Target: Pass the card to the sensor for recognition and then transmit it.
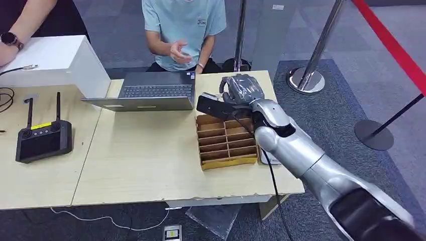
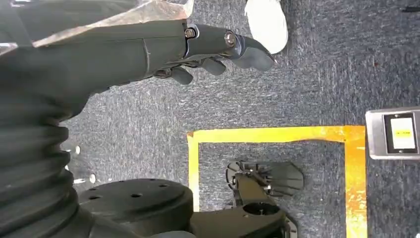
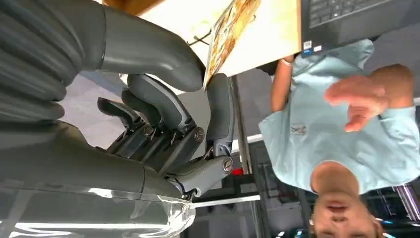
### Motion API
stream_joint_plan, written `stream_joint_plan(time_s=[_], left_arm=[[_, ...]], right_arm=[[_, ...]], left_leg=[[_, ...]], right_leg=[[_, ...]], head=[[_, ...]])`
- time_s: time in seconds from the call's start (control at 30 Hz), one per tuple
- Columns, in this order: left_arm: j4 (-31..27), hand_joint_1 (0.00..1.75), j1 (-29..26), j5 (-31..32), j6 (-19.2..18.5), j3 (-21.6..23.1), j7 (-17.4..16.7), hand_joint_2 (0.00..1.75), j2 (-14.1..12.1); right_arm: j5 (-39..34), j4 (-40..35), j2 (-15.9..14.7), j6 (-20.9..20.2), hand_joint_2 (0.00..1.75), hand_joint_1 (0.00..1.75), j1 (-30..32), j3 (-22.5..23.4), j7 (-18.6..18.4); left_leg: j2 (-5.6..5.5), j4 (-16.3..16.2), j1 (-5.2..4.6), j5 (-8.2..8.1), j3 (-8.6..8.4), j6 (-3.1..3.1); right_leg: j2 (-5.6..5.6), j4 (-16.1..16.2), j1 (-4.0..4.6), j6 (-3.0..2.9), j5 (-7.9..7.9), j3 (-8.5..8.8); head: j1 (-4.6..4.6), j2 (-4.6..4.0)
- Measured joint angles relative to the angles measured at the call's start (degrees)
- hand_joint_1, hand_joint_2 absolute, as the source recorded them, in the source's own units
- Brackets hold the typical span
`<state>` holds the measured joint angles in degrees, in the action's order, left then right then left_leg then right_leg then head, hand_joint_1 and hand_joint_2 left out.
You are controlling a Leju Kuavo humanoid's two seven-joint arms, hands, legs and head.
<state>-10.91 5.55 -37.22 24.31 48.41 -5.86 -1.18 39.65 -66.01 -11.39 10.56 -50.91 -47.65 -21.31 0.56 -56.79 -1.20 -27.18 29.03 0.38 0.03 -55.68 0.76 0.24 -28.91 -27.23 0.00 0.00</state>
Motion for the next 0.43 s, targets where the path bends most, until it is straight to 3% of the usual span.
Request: stream_joint_plan(time_s=[0.43], left_arm=[[0.02, 0.0, 0.04, 0.46, -0.31, 1.31, 0.7, 1.75, 0.02]], right_arm=[[-2.4, 6.1, 1.77, 0.61, 1.75, 1.75, -5.35, -0.02, 3.5]], left_leg=[[0.0, 0.0, 0.0, 0.0, 0.01, 0.0]], right_leg=[[0.0, 0.0, 0.0, 0.0, 0.0, -0.02]], head=[[0.0, 0.0]])
